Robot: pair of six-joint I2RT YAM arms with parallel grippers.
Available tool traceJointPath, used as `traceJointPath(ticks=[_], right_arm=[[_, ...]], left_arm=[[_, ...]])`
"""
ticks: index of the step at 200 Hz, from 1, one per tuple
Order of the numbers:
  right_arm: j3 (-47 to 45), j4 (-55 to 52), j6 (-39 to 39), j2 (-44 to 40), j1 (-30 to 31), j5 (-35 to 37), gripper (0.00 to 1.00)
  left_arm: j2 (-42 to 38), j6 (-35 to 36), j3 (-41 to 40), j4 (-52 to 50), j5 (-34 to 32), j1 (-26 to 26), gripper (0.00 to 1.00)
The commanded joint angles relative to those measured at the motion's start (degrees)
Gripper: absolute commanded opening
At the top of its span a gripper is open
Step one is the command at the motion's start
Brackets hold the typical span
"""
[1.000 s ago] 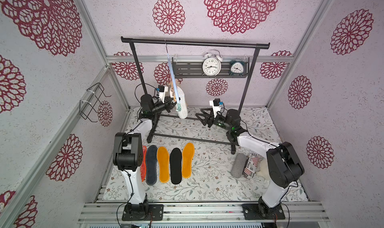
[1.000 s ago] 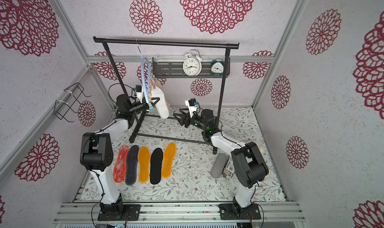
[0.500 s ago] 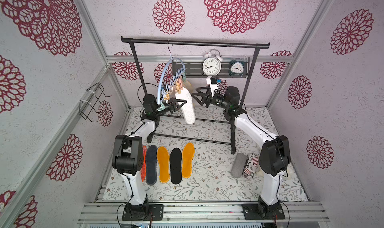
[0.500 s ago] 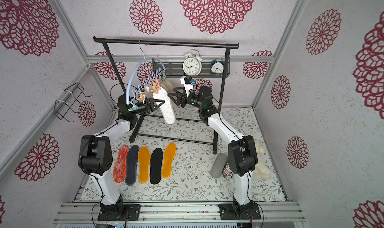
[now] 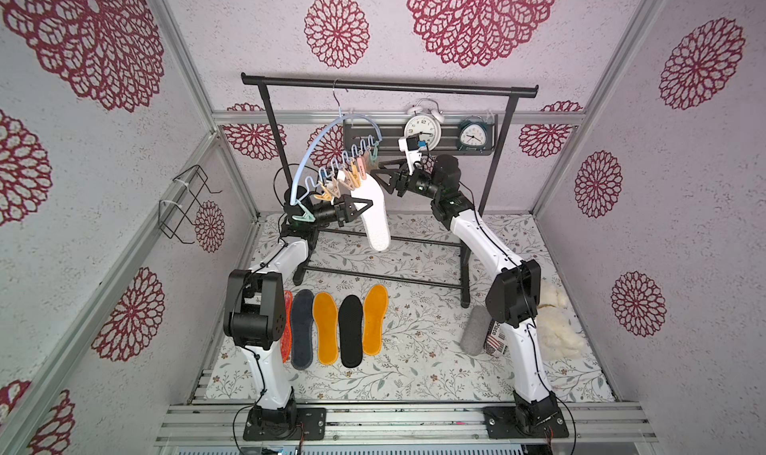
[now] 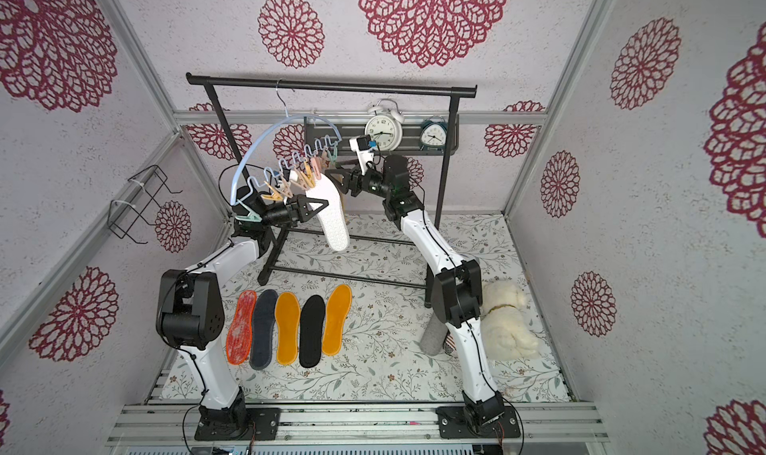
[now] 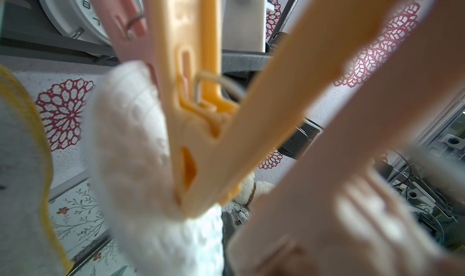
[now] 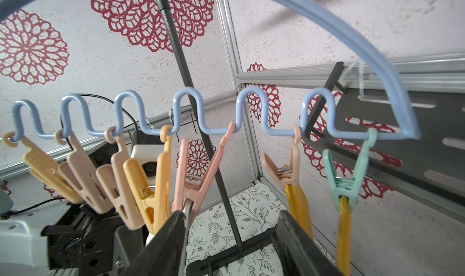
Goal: Take the shoe insoles off the hanger
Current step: Remove the insole from the hanger, then open the clamp at the hanger.
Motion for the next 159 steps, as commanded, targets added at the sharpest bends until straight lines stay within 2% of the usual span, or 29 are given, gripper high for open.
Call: traceJointPath(ticks=[1, 52, 78, 127, 159], right_arm=[[3.85, 1.38, 2.43, 0.81, 0.99, 1.09, 0.63], [10.65, 0.79, 3.52, 5.57, 2.67, 3.57, 0.63], [11.0, 2.05, 4.54, 6.34, 3.18, 3.51, 0.63], [10.98, 8.11, 7.83, 7.34, 3.2, 1.92, 0.5], [10.97, 9.12, 8.02, 6.93, 3.06, 1.45, 0.49]], left_arm=[[2.11, -0.58, 1.61, 0.37, 0.89, -0.2, 0.0], [2.16, 0.22, -0.49, -0.81, 0.99, -0.33, 0.0], [1.74, 2.36, -1.22, -3.28, 0.79, -0.45, 0.0], [1.74, 5.01, -0.86, -7.06, 0.77, -0.43, 0.0], [1.72, 5.43, -0.49, -7.62, 0.88, -0.42, 0.0]])
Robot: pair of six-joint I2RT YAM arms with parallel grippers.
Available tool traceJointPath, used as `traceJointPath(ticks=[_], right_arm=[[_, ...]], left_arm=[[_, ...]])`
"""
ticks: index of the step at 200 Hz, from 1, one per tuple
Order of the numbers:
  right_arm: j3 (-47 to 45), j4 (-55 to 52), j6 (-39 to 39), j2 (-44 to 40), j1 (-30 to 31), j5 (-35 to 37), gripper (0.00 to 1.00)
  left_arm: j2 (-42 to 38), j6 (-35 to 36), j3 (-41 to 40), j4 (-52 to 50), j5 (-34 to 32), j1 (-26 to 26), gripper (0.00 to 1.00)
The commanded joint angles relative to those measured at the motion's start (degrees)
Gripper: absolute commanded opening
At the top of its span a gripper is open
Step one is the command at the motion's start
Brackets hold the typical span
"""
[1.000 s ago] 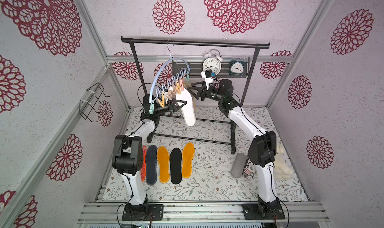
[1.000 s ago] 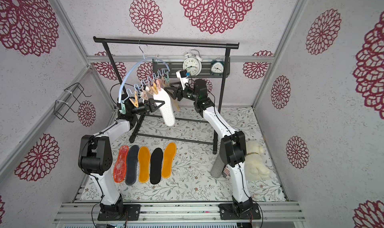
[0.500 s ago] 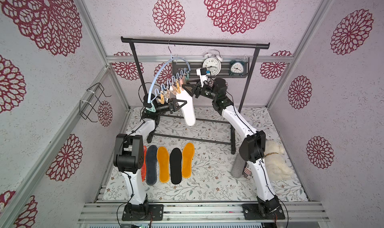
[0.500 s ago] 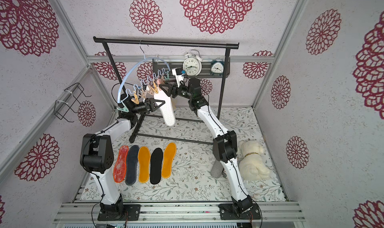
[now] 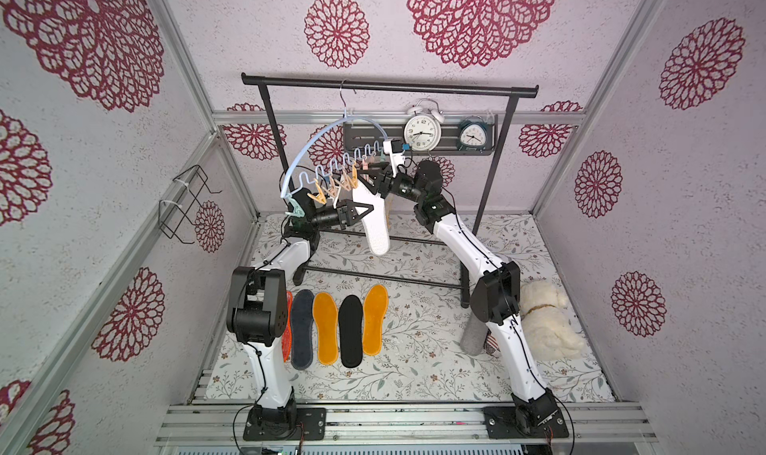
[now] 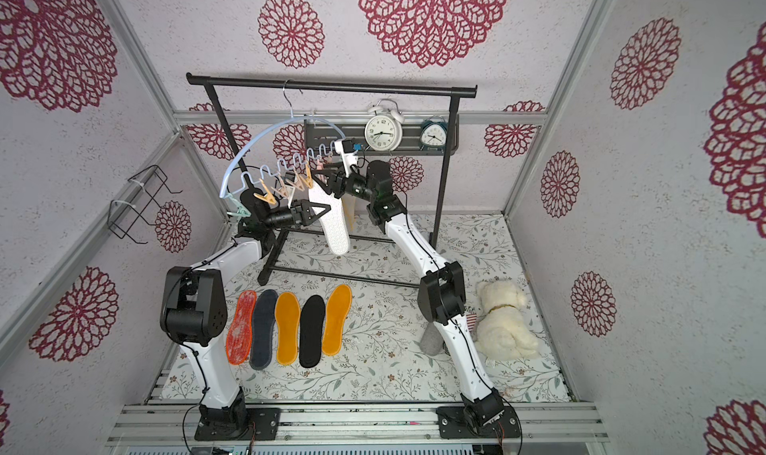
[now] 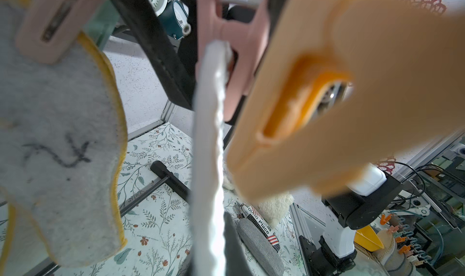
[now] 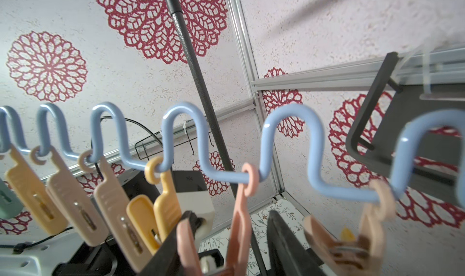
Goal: Take the shoe insoles off the hanger
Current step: Open the clamp at the hanger, then place the insole at the center of the board.
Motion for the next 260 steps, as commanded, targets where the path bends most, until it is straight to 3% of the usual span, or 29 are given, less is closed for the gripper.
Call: traceJointPath(ticks=[1, 50, 82, 108, 126, 151, 163, 186, 212, 235, 247, 260], right_arm=[[1.97, 4.73, 1.46, -0.55, -0.39, -0.26, 0.49], [1.96, 5.5, 1.41, -0.2, -0.64, -1.06, 0.38], [1.98, 5.99, 1.14, -0.04, -0.61, -0.59, 0.16], [1.97, 5.62, 0.82, 0.17, -0.63, 0.06, 0.14], [1.97, 5.29, 0.14, 0.3, -0.63, 0.65, 0.13], [1.95, 5.3, 0.06, 0.56, -0.83, 2.01, 0.13], [1.97, 5.19, -0.3, 0.61, -0.89, 2.41, 0.13], [1.97, 4.58, -0.72, 0.79, -1.03, 2.72, 0.13], [1.95, 3.99, -1.27, 0.91, -1.21, 3.32, 0.13], [1.95, 3.27, -1.38, 1.09, -1.63, 4.46, 0.13], [1.93, 2.28, -1.91, 1.02, -1.8, 4.91, 0.13], [1.98, 1.01, -2.4, 0.87, -2.06, 5.57, 0.13]], left_arm=[[-0.39, 1.7, -0.15, -2.23, 1.1, -0.24, 0.0], [-0.38, 3.0, 0.08, -4.45, 1.1, -0.05, 0.0], [-2.92, 4.07, 0.01, -6.33, 0.59, 0.13, 0.0], [-4.27, 6.83, -0.75, -10.0, -0.18, 0.21, 0.0], [-5.78, 10.77, -1.22, -16.53, -2.12, 0.28, 0.0], [-9.84, 21.1, -2.81, -35.13, -8.25, -0.19, 0.0], [-12.82, 22.35, -6.19, -39.35, -9.7, -1.25, 0.0], [-20.46, 22.23, -14.77, -44.69, -17.4, -5.93, 0.0], [-28.35, 19.98, -18.89, -53.64, -32.74, -14.47, 0.0], [-33.57, 11.29, -20.38, -58.8, -47.98, -21.84, 0.0], [-34.21, 8.08, -19.16, -63.76, -52.18, -24.99, 0.0], [-33.45, 3.24, -16.82, -71.16, -61.13, -29.05, 0.0]])
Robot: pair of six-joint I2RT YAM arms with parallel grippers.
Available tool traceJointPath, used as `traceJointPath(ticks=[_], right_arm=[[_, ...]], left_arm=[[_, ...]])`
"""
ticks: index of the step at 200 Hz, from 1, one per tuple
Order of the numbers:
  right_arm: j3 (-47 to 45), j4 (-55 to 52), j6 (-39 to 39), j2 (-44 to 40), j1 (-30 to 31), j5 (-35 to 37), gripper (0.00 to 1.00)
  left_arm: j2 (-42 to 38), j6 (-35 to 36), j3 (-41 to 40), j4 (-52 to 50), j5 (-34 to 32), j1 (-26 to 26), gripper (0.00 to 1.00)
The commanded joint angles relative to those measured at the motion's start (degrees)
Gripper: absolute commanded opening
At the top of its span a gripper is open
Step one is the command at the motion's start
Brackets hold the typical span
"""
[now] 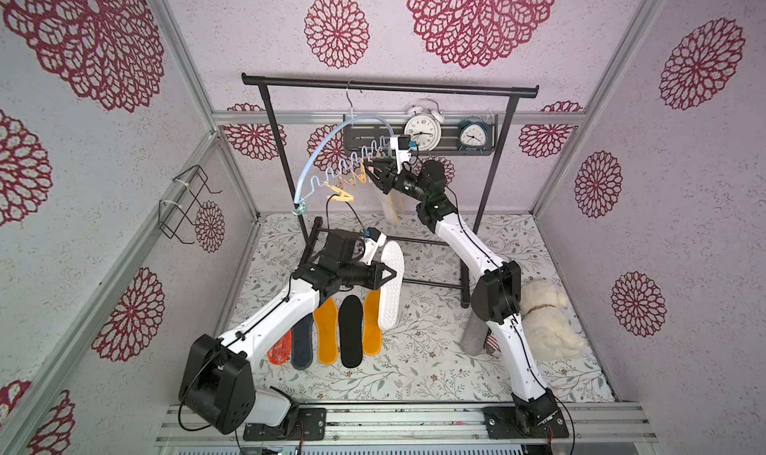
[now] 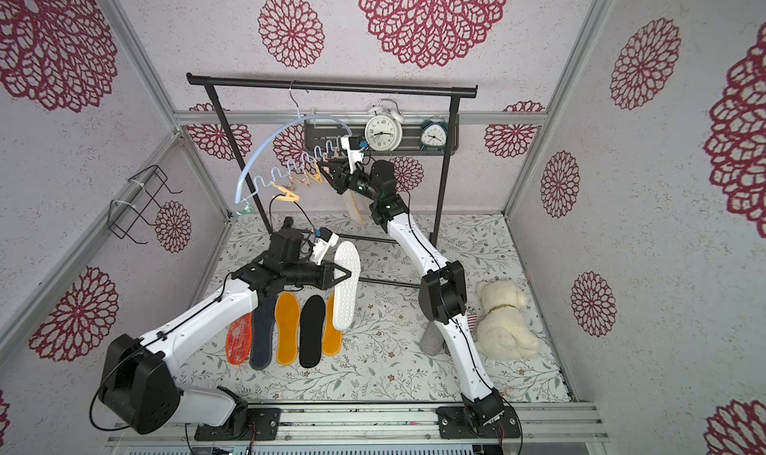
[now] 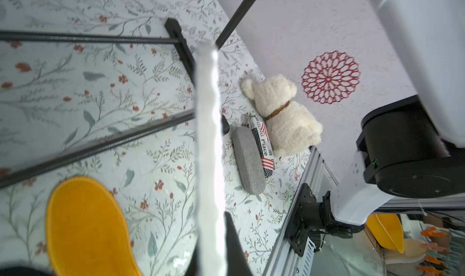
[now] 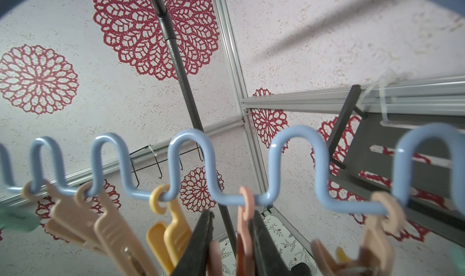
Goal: Take the shoe insoles off the hanger
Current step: Place the insole at the center of the board.
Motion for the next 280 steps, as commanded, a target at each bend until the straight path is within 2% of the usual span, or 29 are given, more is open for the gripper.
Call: traceJointPath(ticks=[1, 27, 45, 73, 94, 140, 162, 193, 245, 249, 280], right_arm=[[1.91, -2.2, -1.64, 0.3, -0.96, 1.84, 0.13], [1.9, -2.33, -1.92, 0.24, -1.39, 1.82, 0.14], [1.84, -2.33, -1.79, 0.39, -1.83, 2.46, 0.14], [1.86, -2.73, -1.6, 0.38, -2.44, 2.41, 0.14], [1.9, -3.07, -1.58, 0.46, -2.56, 1.92, 0.14], [1.9, -3.27, -1.56, 0.28, -2.79, 1.36, 0.14], [1.89, -3.34, -1.6, 0.19, -2.99, 1.48, 0.14], [1.86, -3.09, -1.66, 0.25, -3.05, 1.48, 0.14], [1.85, -2.53, -1.65, 0.58, -3.15, 1.49, 0.14], [1.9, -2.4, -1.67, 0.59, -3.15, 1.47, 0.14], [1.9, -2.37, -1.65, 0.52, -3.16, 1.34, 0.14]], left_arm=[[-0.19, -9.48, 3.27, -14.29, -19.82, -4.92, 0.0], [4.13, -16.76, 7.1, -22.94, -27.6, -11.67, 0.0], [10.3, -21.45, 11.87, -28.34, -30.93, -14.68, 0.0], [21.62, -22.32, 22.48, -37.41, -34.95, -18.44, 0.0], [27.42, -22.14, 26.38, -39.71, -35.54, -19.2, 0.0], [31.54, -24.61, 27.14, -42.76, -38.26, -19.64, 0.0], [36.05, -24.27, 29.19, -45.81, -39.05, -19.75, 0.01], [36.06, -24.72, 27.92, -45.23, -38.11, -19.85, 0.01], [32.73, -22.03, 28.3, -43.13, -40.21, -19.82, 0.0], [30.42, -21.85, 28.27, -43.17, -40.34, -19.82, 0.0], [26.46, -19.62, 29.03, -43.21, -41.86, -19.6, 0.0]])
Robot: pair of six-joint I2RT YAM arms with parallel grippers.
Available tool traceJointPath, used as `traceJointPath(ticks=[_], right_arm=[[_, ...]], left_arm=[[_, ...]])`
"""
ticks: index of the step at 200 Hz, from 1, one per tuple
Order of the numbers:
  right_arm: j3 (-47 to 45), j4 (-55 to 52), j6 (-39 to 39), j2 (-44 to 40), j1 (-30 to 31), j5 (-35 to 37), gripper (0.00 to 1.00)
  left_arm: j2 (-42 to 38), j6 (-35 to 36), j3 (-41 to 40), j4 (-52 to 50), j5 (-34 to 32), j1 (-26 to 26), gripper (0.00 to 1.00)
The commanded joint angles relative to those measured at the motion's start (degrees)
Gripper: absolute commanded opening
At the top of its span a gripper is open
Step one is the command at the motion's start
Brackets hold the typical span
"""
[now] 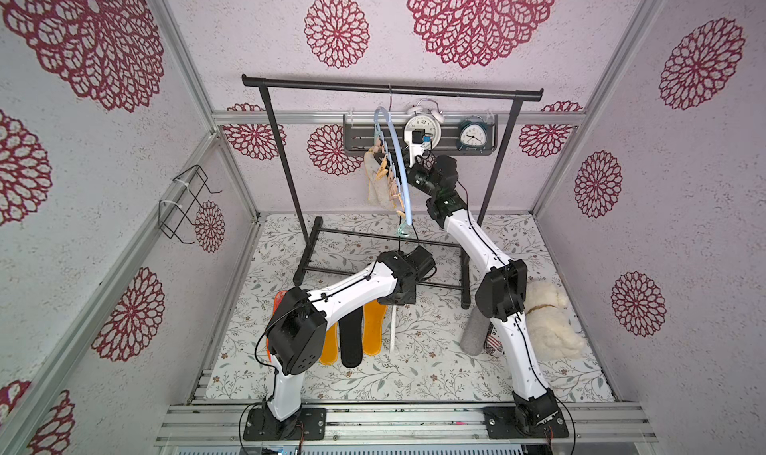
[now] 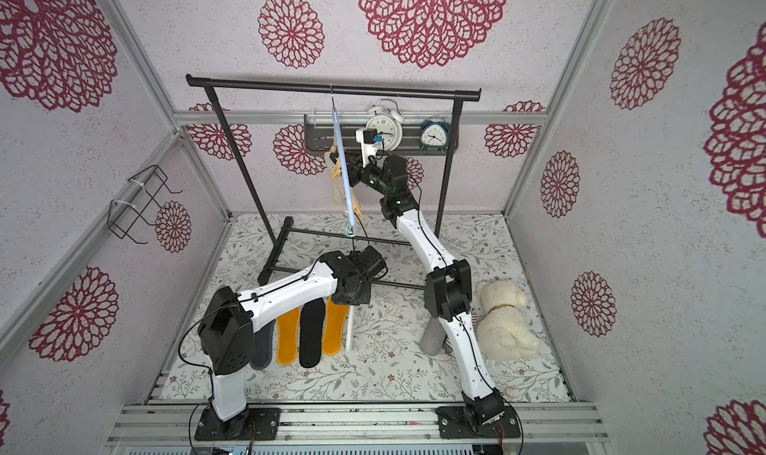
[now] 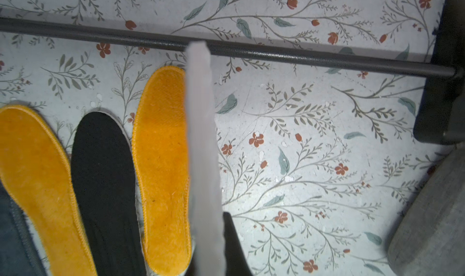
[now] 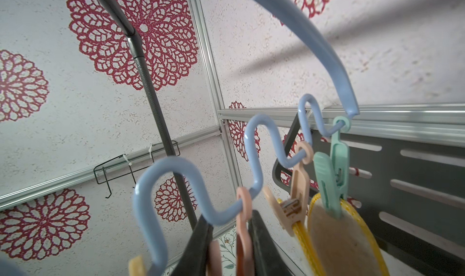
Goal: Take the shoe insoles off the hanger
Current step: Place the insole at the center of the board.
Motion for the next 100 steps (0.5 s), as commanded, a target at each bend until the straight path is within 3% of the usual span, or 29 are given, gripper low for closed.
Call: traceJointPath(ticks=[1, 48, 100], right_arm=[[0.96, -2.22, -0.21, 0.56, -0.08, -0.3, 0.14], [0.96, -2.68, -0.44, 0.67, -0.16, -1.32, 0.14], [0.89, -3.02, -0.6, 0.61, -0.23, -1.73, 0.14]], left_arm=[[-3.23, 2.66, -0.6, -3.92, -0.67, -1.24, 0.0], [-10.39, 5.7, -2.8, -0.06, 2.2, 1.62, 0.02], [-12.15, 9.31, -2.36, 1.17, 4.64, 3.21, 0.02]])
